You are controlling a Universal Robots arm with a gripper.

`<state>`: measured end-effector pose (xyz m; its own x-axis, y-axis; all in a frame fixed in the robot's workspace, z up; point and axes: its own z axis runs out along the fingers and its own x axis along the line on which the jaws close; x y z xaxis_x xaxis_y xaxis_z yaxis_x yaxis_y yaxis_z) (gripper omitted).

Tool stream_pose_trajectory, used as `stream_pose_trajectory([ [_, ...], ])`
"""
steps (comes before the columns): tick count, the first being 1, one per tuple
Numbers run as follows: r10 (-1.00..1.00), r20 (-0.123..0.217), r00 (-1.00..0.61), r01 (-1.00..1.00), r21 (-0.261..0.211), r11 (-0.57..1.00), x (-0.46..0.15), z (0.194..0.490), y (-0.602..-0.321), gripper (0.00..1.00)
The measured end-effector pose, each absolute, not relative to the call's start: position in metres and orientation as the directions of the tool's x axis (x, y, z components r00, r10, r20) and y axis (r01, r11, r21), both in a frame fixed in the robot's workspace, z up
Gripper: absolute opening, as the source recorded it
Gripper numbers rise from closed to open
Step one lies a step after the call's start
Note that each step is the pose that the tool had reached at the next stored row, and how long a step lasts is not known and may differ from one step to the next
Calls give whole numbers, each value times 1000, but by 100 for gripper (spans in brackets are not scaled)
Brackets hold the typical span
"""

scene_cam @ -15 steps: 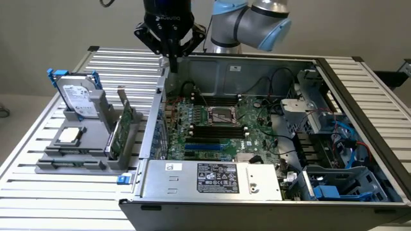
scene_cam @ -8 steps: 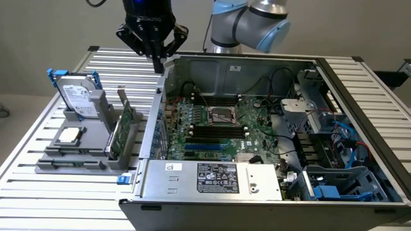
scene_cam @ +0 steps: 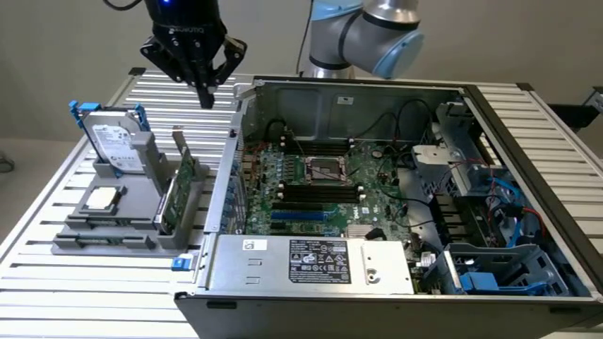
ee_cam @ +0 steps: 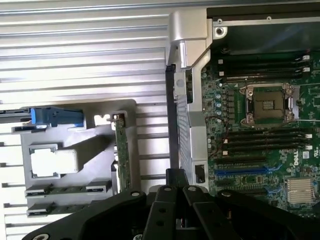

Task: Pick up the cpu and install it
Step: 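Reach for the cpu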

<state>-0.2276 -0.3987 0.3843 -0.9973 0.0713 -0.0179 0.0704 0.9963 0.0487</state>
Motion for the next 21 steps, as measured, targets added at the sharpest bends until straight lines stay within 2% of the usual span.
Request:
stream_pose_trajectory([
  [21,71,-7,-997,71,48,996,-323,372,-397,11],
])
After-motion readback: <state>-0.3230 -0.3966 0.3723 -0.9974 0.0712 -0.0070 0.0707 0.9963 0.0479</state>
